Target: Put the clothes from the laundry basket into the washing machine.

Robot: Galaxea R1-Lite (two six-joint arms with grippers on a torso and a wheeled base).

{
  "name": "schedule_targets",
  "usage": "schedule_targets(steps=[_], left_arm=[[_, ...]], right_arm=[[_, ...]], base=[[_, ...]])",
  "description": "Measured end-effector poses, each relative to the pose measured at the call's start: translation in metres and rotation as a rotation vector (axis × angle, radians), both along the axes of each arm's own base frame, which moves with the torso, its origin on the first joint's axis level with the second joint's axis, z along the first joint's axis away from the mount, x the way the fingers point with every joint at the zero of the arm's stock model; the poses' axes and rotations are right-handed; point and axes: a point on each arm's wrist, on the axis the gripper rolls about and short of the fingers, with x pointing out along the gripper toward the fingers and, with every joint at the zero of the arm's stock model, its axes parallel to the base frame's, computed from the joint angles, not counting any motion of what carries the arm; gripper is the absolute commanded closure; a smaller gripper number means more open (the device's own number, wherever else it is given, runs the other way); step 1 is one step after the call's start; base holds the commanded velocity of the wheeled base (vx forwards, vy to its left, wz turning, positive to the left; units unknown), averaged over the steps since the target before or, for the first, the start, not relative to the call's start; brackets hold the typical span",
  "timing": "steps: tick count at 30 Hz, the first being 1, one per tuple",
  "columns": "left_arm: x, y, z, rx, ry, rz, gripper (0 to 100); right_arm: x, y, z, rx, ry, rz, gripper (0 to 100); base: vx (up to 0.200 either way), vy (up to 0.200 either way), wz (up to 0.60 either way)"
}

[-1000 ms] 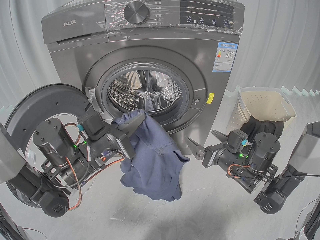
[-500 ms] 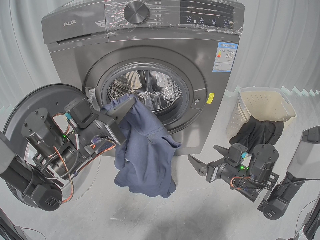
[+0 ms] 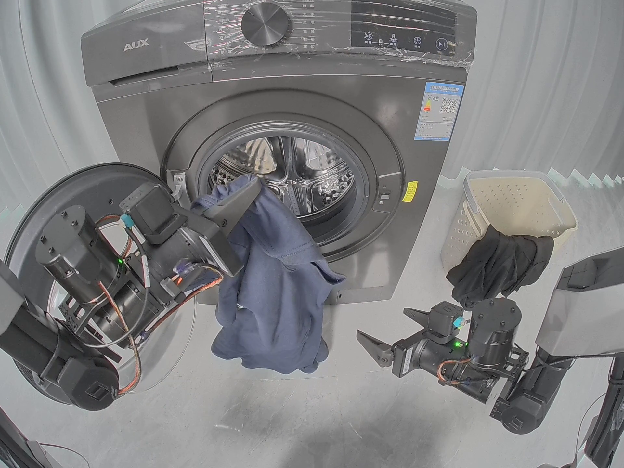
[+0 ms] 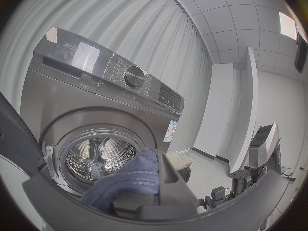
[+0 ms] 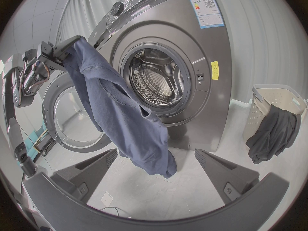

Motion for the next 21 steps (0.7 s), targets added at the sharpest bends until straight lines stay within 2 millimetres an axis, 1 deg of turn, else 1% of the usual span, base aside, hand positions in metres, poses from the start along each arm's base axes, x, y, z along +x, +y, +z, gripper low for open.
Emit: schedule_targets(steps=[4,9,12,21], left_arm=[[-0.001,0.000,0.001,-0.001,-0.003,-0.003,100],[-0.002,0.000,0.002,-0.003,-0.007,-0.005,100],[-0.002,0.000,0.003,-0.003,-0.010,-0.009,100],[-0.003,0.000,0.003,-0.004,-0.011,-0.011,100]], right_arm=[[0.008,0.006,-0.005,-0.001,-0.004,0.011,0],[0.027,0.015,-0.012,0.011,-0.023,0.017,0],[0.041,0.018,-0.018,0.017,-0.029,0.020,0],[0.071,0.026,-0.029,0.008,-0.053,0.042,0]], base=[[0.000,0.000,0.00],[0.000,0.000,0.00],[0.000,0.000,0.00],[0.000,0.000,0.00]])
